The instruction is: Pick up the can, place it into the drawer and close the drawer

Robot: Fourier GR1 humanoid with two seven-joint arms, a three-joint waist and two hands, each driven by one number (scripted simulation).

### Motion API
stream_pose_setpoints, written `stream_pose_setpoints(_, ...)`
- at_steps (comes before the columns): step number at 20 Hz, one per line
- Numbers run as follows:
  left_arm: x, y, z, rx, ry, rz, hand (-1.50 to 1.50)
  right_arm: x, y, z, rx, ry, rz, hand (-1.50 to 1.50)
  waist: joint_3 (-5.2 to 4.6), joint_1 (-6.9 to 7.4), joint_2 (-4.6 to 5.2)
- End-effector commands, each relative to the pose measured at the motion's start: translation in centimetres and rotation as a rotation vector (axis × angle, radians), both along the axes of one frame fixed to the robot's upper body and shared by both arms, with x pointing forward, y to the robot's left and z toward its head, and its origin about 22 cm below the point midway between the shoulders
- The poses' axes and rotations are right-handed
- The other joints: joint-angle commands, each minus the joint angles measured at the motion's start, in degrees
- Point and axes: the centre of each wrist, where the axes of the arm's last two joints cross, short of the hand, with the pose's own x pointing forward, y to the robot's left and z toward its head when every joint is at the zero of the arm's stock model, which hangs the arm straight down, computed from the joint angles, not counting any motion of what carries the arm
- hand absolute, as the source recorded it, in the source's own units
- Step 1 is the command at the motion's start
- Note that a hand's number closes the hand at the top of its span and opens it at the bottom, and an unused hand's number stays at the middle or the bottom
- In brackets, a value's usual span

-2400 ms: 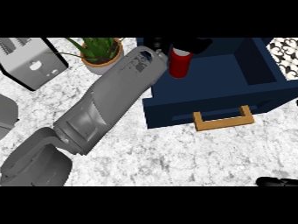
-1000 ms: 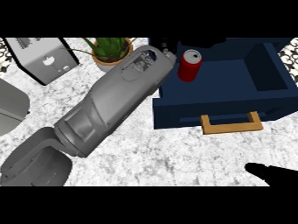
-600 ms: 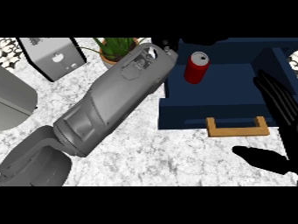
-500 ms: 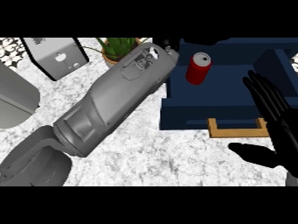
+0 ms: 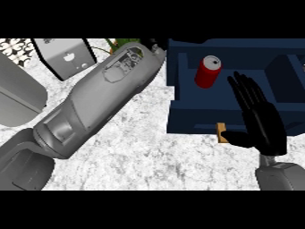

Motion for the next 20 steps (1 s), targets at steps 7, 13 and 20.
stream_pose_setpoints(7, -0.6, 4.4, 2.2, 0.005, 0.005, -0.007, -1.50, 4.5, 0.3, -5.3, -0.047, 0.018, -0.085, -1.50, 0.06, 2.09, 0.02)
stream_pose_setpoints(13, -1.0, 7.4, 2.9, 0.017, 0.023, 0.011, -1.50, 6.1, 0.3, -6.0, -0.091, -0.008, -0.114, -1.50, 0.06, 2.18, 0.06)
stream_pose_setpoints(20, -1.7, 9.7, 1.8, 0.011, 0.037, 0.013, -1.50, 9.6, 0.7, -6.1, -0.098, -0.103, -0.144, -1.50, 0.11, 2.48, 0.68)
